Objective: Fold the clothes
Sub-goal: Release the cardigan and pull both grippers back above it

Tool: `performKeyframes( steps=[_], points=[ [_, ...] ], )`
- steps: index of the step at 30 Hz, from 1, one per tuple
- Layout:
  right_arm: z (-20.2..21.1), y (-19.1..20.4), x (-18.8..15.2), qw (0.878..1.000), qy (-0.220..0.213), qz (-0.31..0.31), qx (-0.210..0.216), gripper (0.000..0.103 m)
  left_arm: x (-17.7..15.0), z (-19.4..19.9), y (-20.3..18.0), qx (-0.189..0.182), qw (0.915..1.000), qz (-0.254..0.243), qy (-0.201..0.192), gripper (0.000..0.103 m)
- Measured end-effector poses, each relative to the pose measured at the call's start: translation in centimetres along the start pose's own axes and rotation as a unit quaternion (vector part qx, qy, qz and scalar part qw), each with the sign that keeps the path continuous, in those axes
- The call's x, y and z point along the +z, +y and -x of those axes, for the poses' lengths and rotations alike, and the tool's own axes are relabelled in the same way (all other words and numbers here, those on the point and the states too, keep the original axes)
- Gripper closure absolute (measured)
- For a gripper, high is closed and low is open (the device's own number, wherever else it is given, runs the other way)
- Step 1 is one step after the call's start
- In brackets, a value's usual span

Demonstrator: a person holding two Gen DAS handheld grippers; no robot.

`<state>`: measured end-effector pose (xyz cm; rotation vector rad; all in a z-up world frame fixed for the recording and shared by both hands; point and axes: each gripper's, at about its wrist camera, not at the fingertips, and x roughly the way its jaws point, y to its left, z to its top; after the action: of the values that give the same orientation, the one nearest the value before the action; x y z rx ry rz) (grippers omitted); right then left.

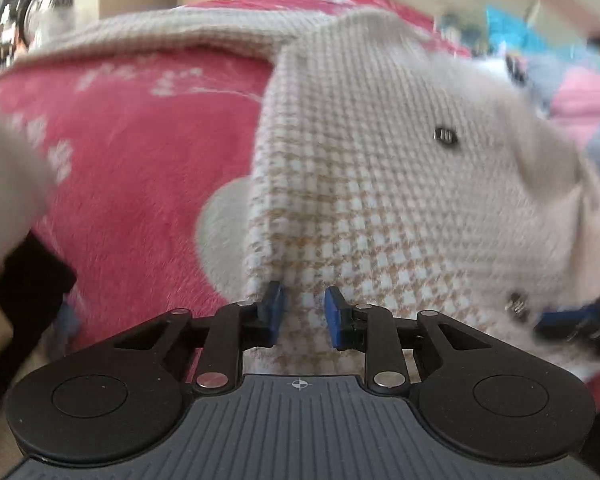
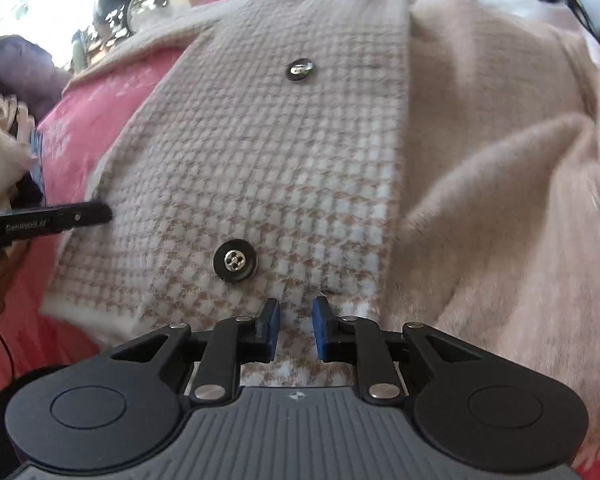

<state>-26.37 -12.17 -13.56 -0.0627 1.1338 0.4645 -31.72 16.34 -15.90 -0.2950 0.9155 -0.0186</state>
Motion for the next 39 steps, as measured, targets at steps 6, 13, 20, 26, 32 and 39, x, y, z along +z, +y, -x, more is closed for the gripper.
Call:
performKeyframes(
  steps=[6, 13, 20, 26, 32, 39],
  points=[
    [0.5, 0.6, 0.4, 1.000, -0.008, -0.007, -0.001, 0.083, 1.8, 1.6, -0.6, -0.020, 0.9996, 0.012, -0.019, 0.074],
    [1.1, 0.5, 0.0, 1.000, -0.009, -0.016, -0.005, 0.083, 4.8, -2.4, -1.1, 0.015, 0.9998, 0.010, -0.012, 0.071],
    [6.0, -0.8, -0.7, 0.997, -0.056, -0.058, -0.015, 0.082, 4.9, -0.9, -2.3, 0.038, 0.9992, 0.001, -0.009, 0.068],
    [11.3, -3.8, -2.3, 0.986, -0.101, -0.121, -0.047, 0.073, 5.0, 2.2, -5.0, 0.034, 0.9993, 0.000, -0.018, 0.060],
    [14.9, -8.2, -4.5, 0.968, -0.116, -0.205, -0.090, 0.058, 3.6, 4.2, -10.8, -0.001, 0.9985, -0.054, -0.012, 0.050],
    [14.8, -10.8, -7.7, 0.956, -0.107, -0.240, -0.126, 0.058, 2.1, 4.7, -17.0, 0.003, 0.9860, -0.167, -0.002, 0.041]
  ],
)
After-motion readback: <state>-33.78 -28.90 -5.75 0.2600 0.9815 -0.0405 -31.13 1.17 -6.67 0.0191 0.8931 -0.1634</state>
